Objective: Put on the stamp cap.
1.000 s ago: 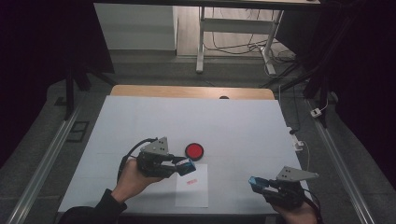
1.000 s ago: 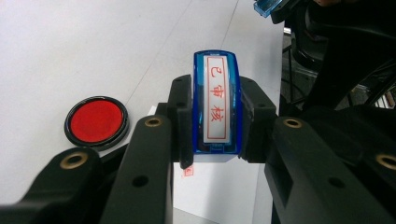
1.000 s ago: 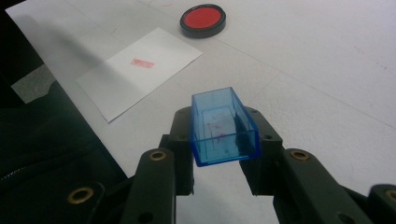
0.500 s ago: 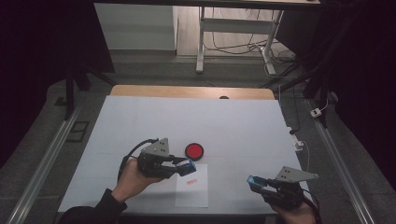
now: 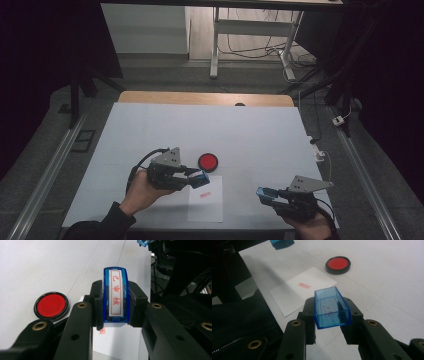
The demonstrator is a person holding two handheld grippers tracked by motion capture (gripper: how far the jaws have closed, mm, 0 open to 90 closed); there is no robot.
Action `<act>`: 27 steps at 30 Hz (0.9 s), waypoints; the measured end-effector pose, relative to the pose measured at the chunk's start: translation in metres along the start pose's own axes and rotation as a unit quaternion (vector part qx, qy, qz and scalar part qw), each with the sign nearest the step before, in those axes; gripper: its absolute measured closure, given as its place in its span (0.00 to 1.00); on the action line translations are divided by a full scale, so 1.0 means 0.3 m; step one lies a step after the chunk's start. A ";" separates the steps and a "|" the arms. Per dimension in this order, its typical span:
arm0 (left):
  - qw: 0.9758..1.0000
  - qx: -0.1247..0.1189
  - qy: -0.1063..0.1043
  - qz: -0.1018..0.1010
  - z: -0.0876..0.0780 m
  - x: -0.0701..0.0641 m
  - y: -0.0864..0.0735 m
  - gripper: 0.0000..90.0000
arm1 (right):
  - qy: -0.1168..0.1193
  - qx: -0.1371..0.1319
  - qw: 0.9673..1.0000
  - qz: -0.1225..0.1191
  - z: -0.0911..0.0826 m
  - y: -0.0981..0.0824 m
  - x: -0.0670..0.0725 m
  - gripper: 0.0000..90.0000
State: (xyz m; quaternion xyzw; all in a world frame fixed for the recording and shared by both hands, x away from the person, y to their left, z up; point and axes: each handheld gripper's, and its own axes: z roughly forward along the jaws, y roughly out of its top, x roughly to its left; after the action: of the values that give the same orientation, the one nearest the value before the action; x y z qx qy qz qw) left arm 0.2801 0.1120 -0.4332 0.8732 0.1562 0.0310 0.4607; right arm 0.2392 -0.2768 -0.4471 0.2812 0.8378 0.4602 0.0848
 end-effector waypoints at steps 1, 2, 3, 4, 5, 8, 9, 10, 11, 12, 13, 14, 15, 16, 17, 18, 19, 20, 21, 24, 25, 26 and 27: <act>1.000 0.001 0.000 0.001 0.001 0.000 0.000 0.77 | 0.004 -0.001 1.000 -0.002 0.005 0.004 0.003 0.75; 1.000 0.001 0.000 0.002 0.001 0.000 -0.001 0.77 | 0.006 -0.002 1.000 -0.005 0.009 0.006 0.005 0.75; 1.000 0.001 0.001 0.002 0.002 0.001 -0.001 0.77 | 0.009 -0.001 1.000 -0.006 0.013 0.009 0.007 0.75; 1.000 0.001 0.000 0.001 0.002 0.002 -0.002 0.77 | 0.010 -0.001 1.000 -0.009 0.017 0.010 0.008 0.75; 1.000 0.002 0.000 0.002 0.001 0.004 -0.002 0.77 | 0.014 0.000 1.000 -0.009 0.021 0.012 0.009 0.75; 1.000 0.001 0.000 0.004 -0.001 0.007 -0.003 0.77 | 0.023 -0.002 1.000 -0.008 0.033 0.018 0.011 0.75; 1.000 0.001 0.000 0.006 -0.001 0.006 -0.003 0.77 | 0.025 0.000 1.000 -0.010 0.036 0.022 0.010 0.75; 1.000 0.001 0.000 0.008 -0.002 0.006 -0.002 0.77 | 0.027 -0.001 1.000 -0.010 0.040 0.025 0.011 0.75; 1.000 0.001 0.000 0.008 -0.001 0.004 -0.002 0.77 | 0.032 -0.001 0.999 -0.011 0.046 0.029 0.012 0.75; 1.000 -0.001 0.000 0.008 0.000 0.003 -0.002 0.77 | 0.036 -0.001 0.999 -0.014 0.052 0.033 0.013 0.75; 1.000 -0.001 0.000 0.009 0.000 0.002 -0.002 0.77 | 0.042 0.000 0.999 -0.017 0.058 0.037 0.015 0.75; 1.000 0.000 -0.001 0.010 0.001 0.002 -0.001 0.77 | 0.045 0.002 0.999 -0.020 0.065 0.041 0.018 0.75; 1.000 0.000 -0.001 0.010 0.001 0.002 -0.002 0.77 | 0.048 0.003 0.999 -0.023 0.072 0.045 0.021 0.75; 1.000 0.000 -0.001 0.010 0.002 0.002 -0.002 0.77 | 0.050 0.005 0.998 -0.026 0.078 0.049 0.025 0.75; 1.000 0.000 -0.001 0.011 0.002 0.002 -0.002 0.77 | 0.057 0.004 0.998 -0.028 0.085 0.052 0.027 0.75; 1.000 0.000 -0.001 0.011 0.001 0.002 -0.001 0.77 | 0.058 0.006 0.998 -0.032 0.091 0.057 0.030 0.75; 1.000 0.000 -0.001 0.011 0.000 0.002 -0.001 0.77 | 0.063 0.005 0.997 -0.034 0.098 0.060 0.033 0.75; 1.000 -0.001 -0.002 0.012 0.000 0.002 0.000 0.77 | 0.065 0.007 0.997 -0.039 0.103 0.065 0.036 0.75; 1.000 -0.001 -0.001 0.012 -0.002 0.002 0.000 0.77 | 0.066 0.008 0.997 -0.043 0.109 0.069 0.038 0.75; 1.000 -0.001 -0.004 0.016 -0.011 0.005 0.001 0.77 | 0.074 0.011 0.996 -0.052 0.126 0.082 0.044 0.75; 1.000 -0.002 -0.003 0.016 -0.012 0.004 0.002 0.77 | 0.077 0.013 0.995 -0.055 0.131 0.087 0.046 0.75; 1.000 -0.003 -0.004 0.016 -0.014 0.005 0.002 0.77 | 0.078 0.014 0.995 -0.057 0.137 0.091 0.048 0.75; 1.000 -0.003 -0.005 0.015 -0.016 0.006 0.002 0.77 | 0.080 0.014 0.995 -0.059 0.142 0.096 0.050 0.75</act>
State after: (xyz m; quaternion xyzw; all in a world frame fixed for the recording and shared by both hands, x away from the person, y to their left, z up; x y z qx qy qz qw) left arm 0.2811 0.1161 -0.4302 0.8740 0.1405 0.0342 0.4639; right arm 0.2553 -0.2257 -0.4457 0.1944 0.8637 0.4633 0.0405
